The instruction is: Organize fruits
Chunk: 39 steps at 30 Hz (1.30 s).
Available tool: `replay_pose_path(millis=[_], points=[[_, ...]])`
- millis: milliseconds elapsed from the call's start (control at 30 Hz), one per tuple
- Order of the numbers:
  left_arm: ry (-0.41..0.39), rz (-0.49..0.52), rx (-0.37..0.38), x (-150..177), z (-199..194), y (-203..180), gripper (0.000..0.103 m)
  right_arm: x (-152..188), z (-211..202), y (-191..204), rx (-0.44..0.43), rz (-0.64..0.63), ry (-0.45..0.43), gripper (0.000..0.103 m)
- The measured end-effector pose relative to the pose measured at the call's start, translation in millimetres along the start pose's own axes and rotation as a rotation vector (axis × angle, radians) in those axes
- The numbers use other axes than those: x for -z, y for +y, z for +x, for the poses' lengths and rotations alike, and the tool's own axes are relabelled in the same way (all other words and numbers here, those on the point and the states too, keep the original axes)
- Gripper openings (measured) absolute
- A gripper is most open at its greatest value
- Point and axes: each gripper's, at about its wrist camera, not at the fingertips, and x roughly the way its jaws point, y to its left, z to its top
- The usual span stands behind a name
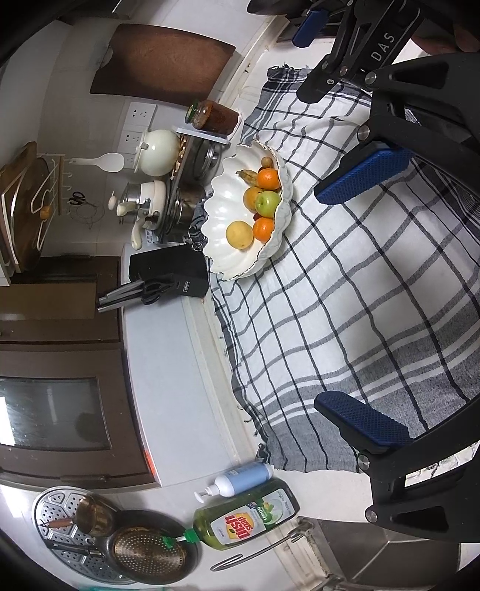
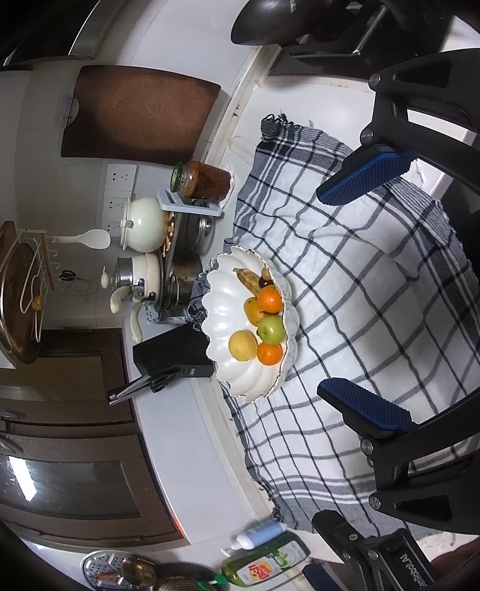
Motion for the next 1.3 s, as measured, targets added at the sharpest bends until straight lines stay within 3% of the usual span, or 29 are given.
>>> replay_pose_path(millis=[1300], points=[[0.016,0.011,-0.007,1.4,4.2,-5.1,0.101,-0.2,1.5,-0.5,0.001,0.002,0.002,0.095]])
